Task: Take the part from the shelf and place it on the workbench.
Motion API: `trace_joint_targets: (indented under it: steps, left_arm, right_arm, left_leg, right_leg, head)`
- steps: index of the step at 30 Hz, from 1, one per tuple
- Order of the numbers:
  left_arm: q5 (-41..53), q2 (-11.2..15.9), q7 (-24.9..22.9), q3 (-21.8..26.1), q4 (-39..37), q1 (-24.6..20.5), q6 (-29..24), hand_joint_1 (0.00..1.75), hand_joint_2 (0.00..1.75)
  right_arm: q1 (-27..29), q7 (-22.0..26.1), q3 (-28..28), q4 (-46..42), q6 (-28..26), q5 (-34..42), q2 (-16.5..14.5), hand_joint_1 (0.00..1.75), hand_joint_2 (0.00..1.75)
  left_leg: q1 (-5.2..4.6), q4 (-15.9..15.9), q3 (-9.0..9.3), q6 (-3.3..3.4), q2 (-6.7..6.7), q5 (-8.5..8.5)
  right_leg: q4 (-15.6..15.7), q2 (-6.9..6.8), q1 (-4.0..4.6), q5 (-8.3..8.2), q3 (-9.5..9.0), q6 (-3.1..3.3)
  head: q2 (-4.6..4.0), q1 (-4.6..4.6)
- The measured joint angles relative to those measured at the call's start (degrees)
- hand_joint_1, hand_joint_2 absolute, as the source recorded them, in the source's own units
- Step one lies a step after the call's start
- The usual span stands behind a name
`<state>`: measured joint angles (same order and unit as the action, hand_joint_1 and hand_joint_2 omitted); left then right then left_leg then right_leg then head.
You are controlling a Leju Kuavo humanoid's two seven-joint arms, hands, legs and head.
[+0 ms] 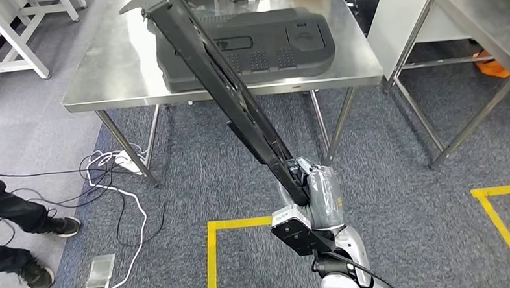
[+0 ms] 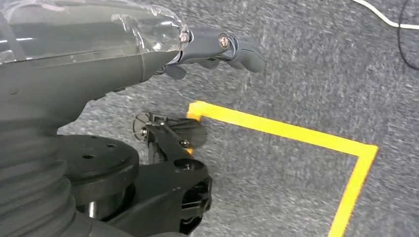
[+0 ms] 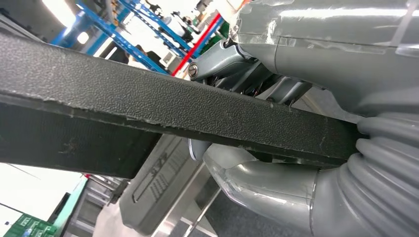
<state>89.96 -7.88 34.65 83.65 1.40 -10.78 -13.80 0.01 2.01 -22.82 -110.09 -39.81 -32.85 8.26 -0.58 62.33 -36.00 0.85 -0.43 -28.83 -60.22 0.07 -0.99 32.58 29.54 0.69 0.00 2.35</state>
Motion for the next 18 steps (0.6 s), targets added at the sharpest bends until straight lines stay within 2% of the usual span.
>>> trace_joint_targets:
  steps: [1,2,4,5,6,8,9,10,11,12,14,15,16,18]
  left_arm:
    - [0.0,0.0,0.0,0.0,0.0,0.1,0.0,0.0,1.75]
    - [0.0,0.0,0.0,0.0,0.0,0.2,0.0,0.0,1.75]
    - [0.0,0.0,0.0,0.0,0.0,0.2,0.0,0.0,1.75]
    - [0.0,0.0,0.0,0.0,0.0,0.1,0.0,0.0,1.75]
    - [0.0,0.0,0.0,0.0,0.0,-0.1,0.0,0.0,1.75]
    - [0.0,0.0,0.0,0.0,0.0,-0.4,0.0,0.0,1.75]
    - [0.0,0.0,0.0,0.0,0.0,-0.4,-0.1,0.0,1.75]
    - [0.0,0.0,0.0,0.0,0.0,-0.3,-0.1,0.0,1.75]
    - [0.0,0.0,0.0,0.0,0.0,-0.2,-0.1,0.0,1.75]
    - [0.0,0.0,0.0,0.0,0.0,-0.1,-0.1,0.0,1.75]
    - [0.0,0.0,0.0,0.0,0.0,-0.1,-0.1,0.0,1.75]
    - [0.0,0.0,0.0,0.0,0.0,-0.1,-0.1,0.0,1.75]
    - [0.0,0.0,0.0,0.0,0.0,-0.2,-0.1,0.0,1.75]
    - [0.0,0.0,0.0,0.0,0.0,-0.2,-0.2,0.0,1.75]
  right_arm:
    - [0.0,0.0,0.0,0.0,0.0,0.1,0.0,1.75,1.75]
    - [0.1,0.0,0.0,0.0,0.0,0.1,0.0,1.75,1.75]
    - [0.0,0.0,0.1,0.0,0.0,0.1,-0.1,1.75,1.75]
    - [0.0,0.1,0.2,-0.1,0.0,0.0,0.0,1.75,1.75]
    - [-0.1,0.1,0.2,-0.1,0.0,0.0,0.0,1.75,1.75]
    - [-0.2,0.2,0.2,-0.1,0.0,-0.1,-0.1,1.75,1.75]
    - [-0.2,0.3,0.2,-0.1,0.0,0.0,-0.1,1.75,1.75]
    - [-0.1,0.3,0.2,-0.1,0.0,0.0,-0.1,1.75,1.75]
    - [-0.1,0.3,0.2,-0.1,0.0,0.1,-0.1,1.75,1.75]
    - [-0.1,0.3,0.3,-0.1,0.0,0.2,-0.1,1.75,1.75]
    - [-0.1,0.3,0.4,-0.1,0.0,0.4,-0.1,1.75,1.75]
    - [-0.1,0.3,0.4,-0.1,0.0,0.5,-0.1,1.75,1.75]
    - [-0.3,0.3,0.4,-0.1,0.0,0.6,-0.1,1.75,1.75]
    - [-0.4,0.4,0.5,-0.1,0.0,0.8,-0.1,1.75,1.75]
  left_leg:
    - [-0.32,-0.6,0.05,0.24,0.06,0.39]
    - [-0.52,-0.8,0.2,0.32,0.1,0.06]
    - [-0.16,-2.0,1.31,0.42,0.19,1.16]
    - [0.05,-2.6,1.81,0.58,0.22,1.13]
    - [0.25,-3.1,2.21,0.76,0.26,1.18]
    - [0.21,-3.4,2.51,1.22,0.27,1.04]
    - [0.16,-3.4,2.63,1.39,0.26,0.86]
    - [0.11,-3.4,2.8,1.53,0.22,0.63]
    - [0.06,-3.4,3.04,1.6,0.15,0.39]
    - [0.01,-3.3,3.36,1.62,0.04,0.09]
    - [-0.06,-3.3,4.19,1.45,-0.16,-0.56]
    - [-0.11,-3.3,4.5,1.27,-0.21,-0.87]
    - [-0.13,-3.2,4.64,1.02,-0.22,-1.18]
    - [-0.08,-3.3,4.54,0.45,-0.2,-1.41]
  right_leg:
    - [0.1,0.06,-0.06,0.33,-0.32,-0.26]
    - [0.2,0.14,-0.07,0.66,-0.72,-0.59]
    - [-0.1,0.16,0.05,1.67,-1.54,-1.08]
    - [-1.3,0.15,0.12,2.51,-1.27,-1.25]
    - [-3.6,0.13,0.18,3.65,-0.19,-1.39]
    - [-10.2,0.09,0.18,6.21,3.79,-1.63]
    - [-13.4,0.09,0.18,6.97,6.09,-1.72]
    - [-15.2,0.09,0.18,6.78,7.79,-1.77]
    - [-15.2,0.09,0.19,5.58,8.56,-1.75]
    - [-13.8,0.09,0.21,3.68,8.75,-1.67]
    - [-6.6,0.1,0.31,-1.31,6.47,-1.27]
    - [-3.7,0.12,0.44,-2.9,5.43,-1.08]
    - [-1.3,0.15,0.6,-3.74,4.61,-0.9]
    - [-0.1,0.24,0.88,-3.54,4.31,-0.63]
  head:
    - [0.0,0.01]
    - [0.0,-0.02]
    - [0.0,-0.12]
    - [0.0,-0.06]
    - [0.0,0.07]
    - [0.0,0.36]
    - [0.0,0.45]
    - [0.0,0.5]
    - [0.0,0.55]
    - [0.0,0.64]
    - [0.0,0.84]
    - [0.0,0.86]
    - [0.0,0.92]
    - [0.0,0.86]
